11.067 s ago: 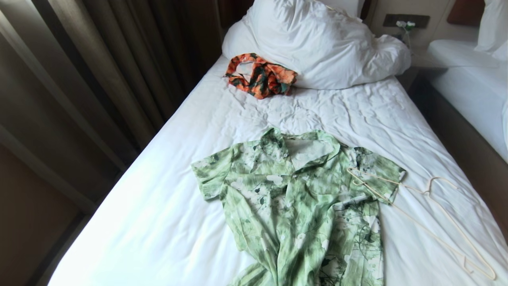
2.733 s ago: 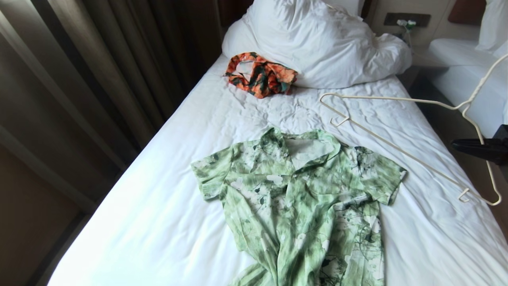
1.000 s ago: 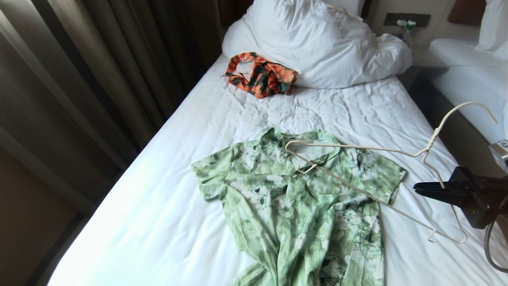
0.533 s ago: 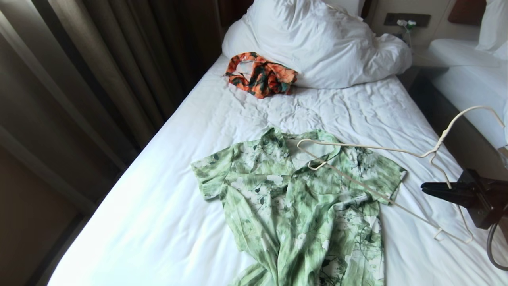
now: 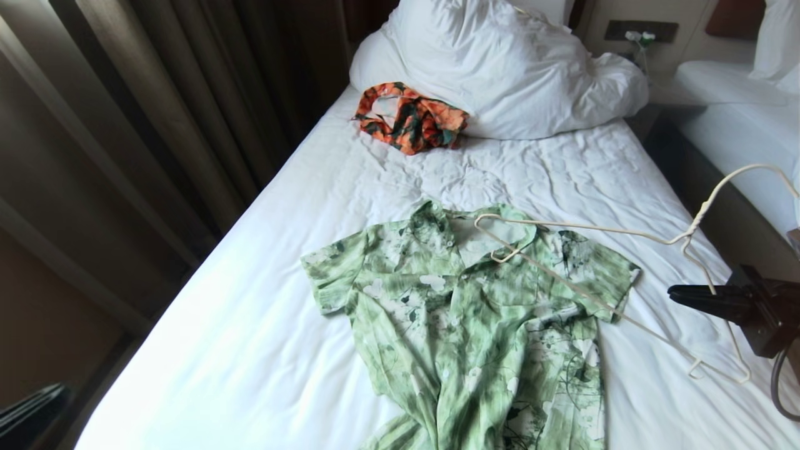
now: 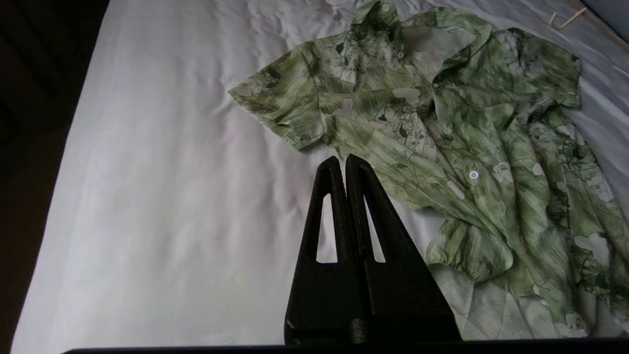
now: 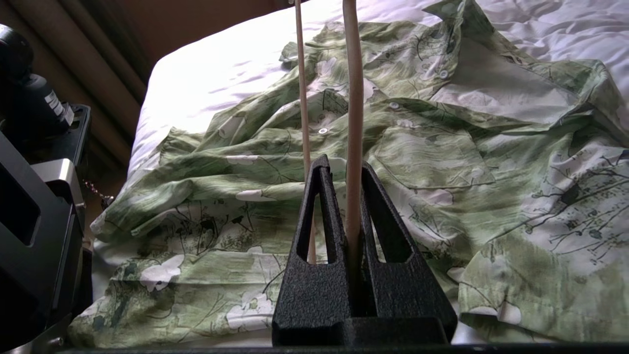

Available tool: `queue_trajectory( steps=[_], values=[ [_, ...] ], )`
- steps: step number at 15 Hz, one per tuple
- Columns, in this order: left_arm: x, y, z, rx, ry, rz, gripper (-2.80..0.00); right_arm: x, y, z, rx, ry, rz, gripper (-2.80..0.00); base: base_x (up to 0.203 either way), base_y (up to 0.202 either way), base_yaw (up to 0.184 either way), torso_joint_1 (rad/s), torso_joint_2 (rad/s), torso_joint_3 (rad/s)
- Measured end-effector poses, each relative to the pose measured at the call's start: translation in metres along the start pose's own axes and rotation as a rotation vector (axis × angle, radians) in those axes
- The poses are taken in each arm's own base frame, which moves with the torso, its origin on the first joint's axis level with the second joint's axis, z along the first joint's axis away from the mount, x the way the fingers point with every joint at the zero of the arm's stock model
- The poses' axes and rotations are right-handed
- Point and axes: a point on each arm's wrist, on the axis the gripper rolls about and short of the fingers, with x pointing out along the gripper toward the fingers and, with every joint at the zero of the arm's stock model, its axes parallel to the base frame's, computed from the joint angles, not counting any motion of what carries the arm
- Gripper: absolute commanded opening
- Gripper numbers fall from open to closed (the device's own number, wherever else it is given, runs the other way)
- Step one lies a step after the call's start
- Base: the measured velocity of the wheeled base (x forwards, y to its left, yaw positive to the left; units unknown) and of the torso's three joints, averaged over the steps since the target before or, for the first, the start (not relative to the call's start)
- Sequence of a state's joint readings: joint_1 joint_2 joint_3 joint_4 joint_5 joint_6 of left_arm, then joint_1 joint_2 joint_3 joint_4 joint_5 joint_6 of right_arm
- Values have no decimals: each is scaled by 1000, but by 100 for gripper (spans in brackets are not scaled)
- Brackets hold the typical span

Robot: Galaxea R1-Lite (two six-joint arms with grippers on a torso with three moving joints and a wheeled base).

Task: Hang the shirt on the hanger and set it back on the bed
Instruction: Lift the shirt and hanger

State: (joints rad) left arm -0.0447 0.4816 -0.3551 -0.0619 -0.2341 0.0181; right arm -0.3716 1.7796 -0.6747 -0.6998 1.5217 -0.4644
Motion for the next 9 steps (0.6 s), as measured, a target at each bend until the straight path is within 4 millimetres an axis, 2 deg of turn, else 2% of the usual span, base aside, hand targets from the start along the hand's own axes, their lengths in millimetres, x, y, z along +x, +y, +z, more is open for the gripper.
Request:
queue_trajectory(
  steps=[5,7,9],
  values=[
    [85,8,22,-120,138,-189,-280,-11,-11,13,22,-1,-38,-280,0,0,0,0,0,0],
    [123,0,22,-147,190,-274,-280,-17,-18,17,24,-1,-60,-280,0,0,0,0,0,0],
    [161,-17,19,-160,230,-348,-280,-28,-23,19,44,-1,-96,-280,0,0,0,0,0,0]
  ],
)
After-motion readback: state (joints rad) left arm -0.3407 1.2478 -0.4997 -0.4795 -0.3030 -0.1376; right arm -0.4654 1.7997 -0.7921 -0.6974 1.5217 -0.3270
